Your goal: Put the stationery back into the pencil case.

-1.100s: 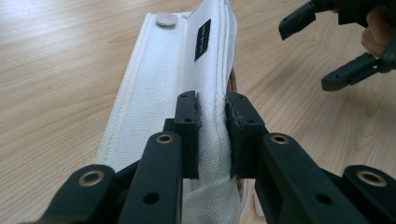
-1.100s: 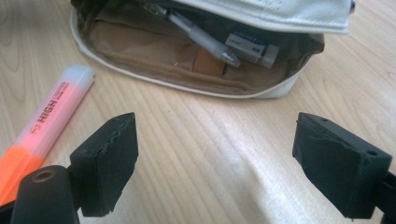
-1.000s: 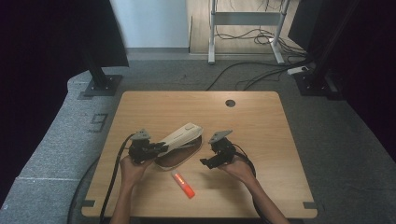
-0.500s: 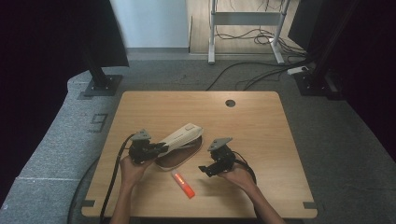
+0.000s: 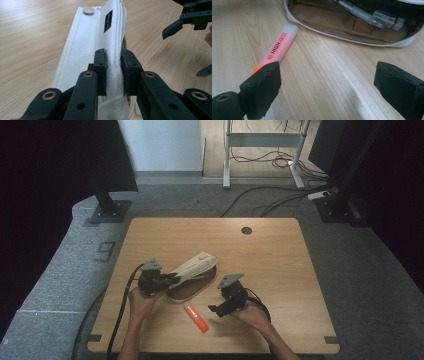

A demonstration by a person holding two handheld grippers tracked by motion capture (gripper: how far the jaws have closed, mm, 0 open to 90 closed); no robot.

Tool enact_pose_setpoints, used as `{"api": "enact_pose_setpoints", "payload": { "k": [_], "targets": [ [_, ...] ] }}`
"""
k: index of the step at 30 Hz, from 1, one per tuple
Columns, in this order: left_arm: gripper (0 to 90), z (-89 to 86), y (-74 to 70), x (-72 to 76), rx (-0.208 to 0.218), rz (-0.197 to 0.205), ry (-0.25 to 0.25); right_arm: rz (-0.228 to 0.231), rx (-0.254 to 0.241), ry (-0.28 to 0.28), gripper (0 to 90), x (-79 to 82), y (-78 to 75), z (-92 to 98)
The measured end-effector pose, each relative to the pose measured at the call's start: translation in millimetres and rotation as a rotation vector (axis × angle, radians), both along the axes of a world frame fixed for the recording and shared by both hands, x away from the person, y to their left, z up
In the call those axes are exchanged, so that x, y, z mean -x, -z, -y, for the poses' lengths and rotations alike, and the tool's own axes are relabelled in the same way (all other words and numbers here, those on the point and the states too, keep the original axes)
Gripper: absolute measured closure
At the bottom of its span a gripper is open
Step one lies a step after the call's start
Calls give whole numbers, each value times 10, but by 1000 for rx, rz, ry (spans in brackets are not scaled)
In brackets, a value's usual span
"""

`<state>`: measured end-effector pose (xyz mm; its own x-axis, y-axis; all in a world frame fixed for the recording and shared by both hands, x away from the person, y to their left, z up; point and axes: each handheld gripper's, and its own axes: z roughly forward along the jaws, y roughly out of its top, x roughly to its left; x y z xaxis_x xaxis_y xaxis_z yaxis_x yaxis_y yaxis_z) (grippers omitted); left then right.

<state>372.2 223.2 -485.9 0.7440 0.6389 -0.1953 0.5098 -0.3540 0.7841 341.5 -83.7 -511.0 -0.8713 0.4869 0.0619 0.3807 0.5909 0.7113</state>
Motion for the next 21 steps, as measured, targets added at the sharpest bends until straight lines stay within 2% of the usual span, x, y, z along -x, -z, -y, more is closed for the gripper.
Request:
{"api": "enact_pose_setpoints", "payload": {
  "k": [11, 21],
  "targets": [
    [760, 6, -2, 4, -1, 1, 3, -8, 1, -39, 96, 103, 50, -146],
    [760, 7, -5, 6, -1, 0, 4, -46, 11, -80, 104, 165, 149, -318]
  ]
}}
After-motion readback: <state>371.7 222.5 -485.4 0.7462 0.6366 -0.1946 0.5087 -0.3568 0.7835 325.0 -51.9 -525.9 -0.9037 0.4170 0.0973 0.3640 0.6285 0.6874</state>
